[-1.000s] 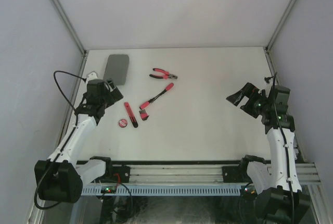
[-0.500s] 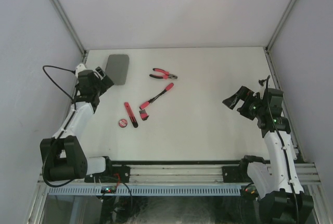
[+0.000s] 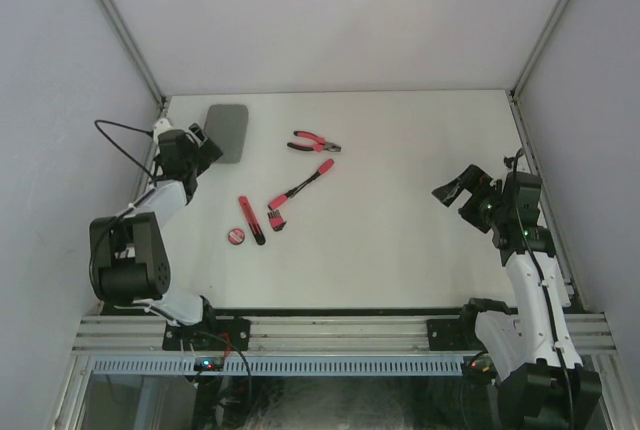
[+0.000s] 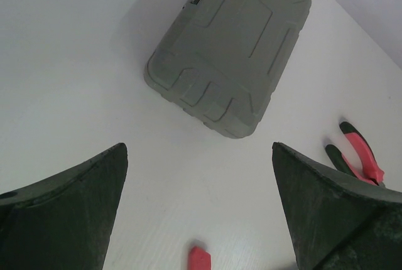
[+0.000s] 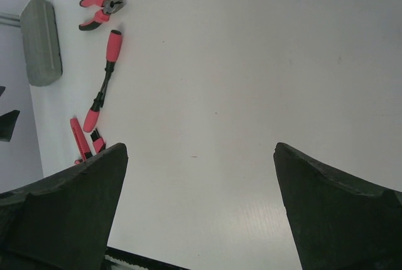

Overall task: Sort the tools into containers
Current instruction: Move the storage box to the center of the board.

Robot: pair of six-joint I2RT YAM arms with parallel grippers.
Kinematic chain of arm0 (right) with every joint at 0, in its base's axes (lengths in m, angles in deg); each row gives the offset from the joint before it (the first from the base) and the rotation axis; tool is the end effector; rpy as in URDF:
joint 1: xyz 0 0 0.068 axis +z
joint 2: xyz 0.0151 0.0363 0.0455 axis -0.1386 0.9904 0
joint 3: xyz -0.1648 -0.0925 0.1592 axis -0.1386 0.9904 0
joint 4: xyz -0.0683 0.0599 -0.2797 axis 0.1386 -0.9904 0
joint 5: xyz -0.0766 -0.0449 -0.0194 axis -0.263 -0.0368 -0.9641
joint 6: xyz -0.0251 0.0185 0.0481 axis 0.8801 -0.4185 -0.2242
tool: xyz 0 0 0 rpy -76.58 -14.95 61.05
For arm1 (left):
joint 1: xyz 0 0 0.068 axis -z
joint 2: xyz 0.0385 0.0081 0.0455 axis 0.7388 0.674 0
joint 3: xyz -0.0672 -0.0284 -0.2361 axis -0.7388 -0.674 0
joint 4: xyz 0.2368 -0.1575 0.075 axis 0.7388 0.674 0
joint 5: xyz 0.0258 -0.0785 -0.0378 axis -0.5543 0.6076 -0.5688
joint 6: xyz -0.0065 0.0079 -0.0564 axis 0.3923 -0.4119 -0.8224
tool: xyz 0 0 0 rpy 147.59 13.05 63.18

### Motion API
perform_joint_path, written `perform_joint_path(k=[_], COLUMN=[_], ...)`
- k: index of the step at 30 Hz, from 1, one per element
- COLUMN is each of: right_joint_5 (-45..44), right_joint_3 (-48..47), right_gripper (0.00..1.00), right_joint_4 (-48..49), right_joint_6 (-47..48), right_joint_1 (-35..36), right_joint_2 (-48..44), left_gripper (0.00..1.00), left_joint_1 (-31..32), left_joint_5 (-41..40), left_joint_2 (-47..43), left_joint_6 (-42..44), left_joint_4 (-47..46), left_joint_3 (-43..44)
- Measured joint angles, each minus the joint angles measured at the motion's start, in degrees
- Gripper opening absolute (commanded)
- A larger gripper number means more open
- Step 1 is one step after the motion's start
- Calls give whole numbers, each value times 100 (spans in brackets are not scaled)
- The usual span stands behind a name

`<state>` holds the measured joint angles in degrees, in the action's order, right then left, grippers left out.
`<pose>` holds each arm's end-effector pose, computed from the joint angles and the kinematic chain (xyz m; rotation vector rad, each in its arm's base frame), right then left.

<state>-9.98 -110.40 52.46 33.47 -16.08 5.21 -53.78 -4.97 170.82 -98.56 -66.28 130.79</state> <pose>0.2327 -0.0175 0.2358 0.5791 2.1790 0.6702 0.3632 0.0433 0.1748 -0.7533 1.9397 -0.1833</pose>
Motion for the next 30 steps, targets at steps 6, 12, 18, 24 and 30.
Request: perform_joint_path(k=[6,12,18,24,30], right_joint_5=[-114,-50,74,72,140], right_joint_3=[190,190,190,190,190], right_gripper=[100,100,100,100,100], right_joint_4=[79,85,81,76,79], right_joint_6=[-186,-122,125,354,422], right_joint_1=[7,9,42,72,79], right_joint_2=[-94,-81,-61,-170,-188], left_gripper=[100,100,100,100,100], left_joint_1=[-118,-415,-667,-710,-723], left_joint_5=[173,490,802,1038,1504], left_joint_2=[656,1213,1856,2592,3510], left_joint_6=[55,61,221,428,575], left_joint_4=[-227,-472,-457,-98,601], left_joint_3=[409,968,1733,2815,4118])
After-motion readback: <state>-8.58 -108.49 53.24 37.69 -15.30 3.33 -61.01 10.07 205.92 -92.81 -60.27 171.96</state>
